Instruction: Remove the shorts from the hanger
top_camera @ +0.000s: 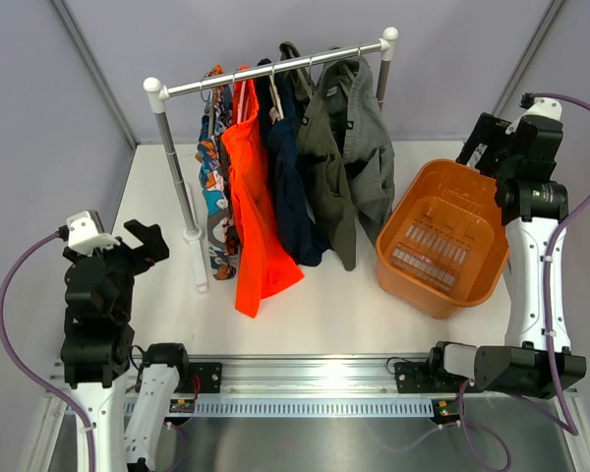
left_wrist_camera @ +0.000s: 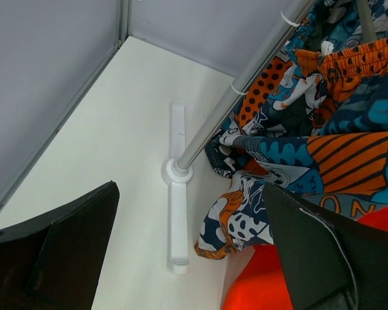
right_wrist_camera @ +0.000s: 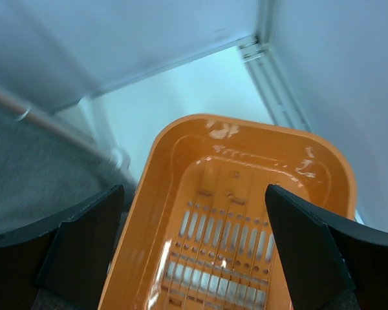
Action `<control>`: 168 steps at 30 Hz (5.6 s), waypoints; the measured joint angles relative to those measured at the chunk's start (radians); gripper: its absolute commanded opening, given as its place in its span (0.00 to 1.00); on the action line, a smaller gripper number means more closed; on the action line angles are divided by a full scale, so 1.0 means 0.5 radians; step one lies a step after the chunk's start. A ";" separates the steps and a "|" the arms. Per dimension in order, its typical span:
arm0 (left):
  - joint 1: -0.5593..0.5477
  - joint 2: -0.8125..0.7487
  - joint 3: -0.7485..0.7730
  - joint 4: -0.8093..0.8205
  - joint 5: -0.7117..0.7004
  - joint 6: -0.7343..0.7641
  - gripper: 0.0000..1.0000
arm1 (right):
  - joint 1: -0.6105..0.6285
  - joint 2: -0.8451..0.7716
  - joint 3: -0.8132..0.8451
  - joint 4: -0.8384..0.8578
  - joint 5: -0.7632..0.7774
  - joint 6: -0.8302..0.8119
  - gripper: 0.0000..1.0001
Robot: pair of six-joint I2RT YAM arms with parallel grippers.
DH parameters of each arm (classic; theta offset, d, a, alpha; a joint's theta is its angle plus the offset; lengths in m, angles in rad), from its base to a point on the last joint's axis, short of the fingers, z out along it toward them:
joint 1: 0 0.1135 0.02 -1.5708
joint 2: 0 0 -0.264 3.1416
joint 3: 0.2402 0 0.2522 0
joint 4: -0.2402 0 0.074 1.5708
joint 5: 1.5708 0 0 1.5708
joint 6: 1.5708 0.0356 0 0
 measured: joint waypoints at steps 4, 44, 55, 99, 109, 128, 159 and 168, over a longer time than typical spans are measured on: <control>0.000 0.001 0.035 -0.052 0.053 -0.026 0.99 | -0.004 0.010 0.084 -0.103 -0.412 -0.231 1.00; 0.000 0.180 0.366 -0.120 0.549 -0.421 0.99 | 0.861 1.070 1.272 -0.201 -0.359 0.199 0.67; 0.001 0.259 0.334 -0.044 0.698 -0.482 0.99 | 0.867 1.070 1.073 -0.046 -0.427 0.304 0.21; -1.022 1.386 1.257 0.256 0.910 -0.217 0.99 | 0.548 0.177 0.192 -0.027 -1.278 0.189 0.00; -1.717 1.741 1.354 0.342 0.367 0.428 0.93 | 0.549 -0.264 -0.249 -0.098 -1.312 0.333 0.00; -1.955 2.525 1.617 1.012 -0.320 1.004 0.25 | 0.547 -0.857 -0.503 -0.170 -1.251 0.548 0.00; -1.431 2.663 2.222 0.251 0.508 0.419 0.00 | 0.549 -1.299 -0.880 -0.256 -1.324 -0.678 0.00; -1.415 2.660 2.222 0.214 0.559 0.400 0.00 | 0.549 -1.412 -0.955 -0.250 -1.247 -0.751 0.00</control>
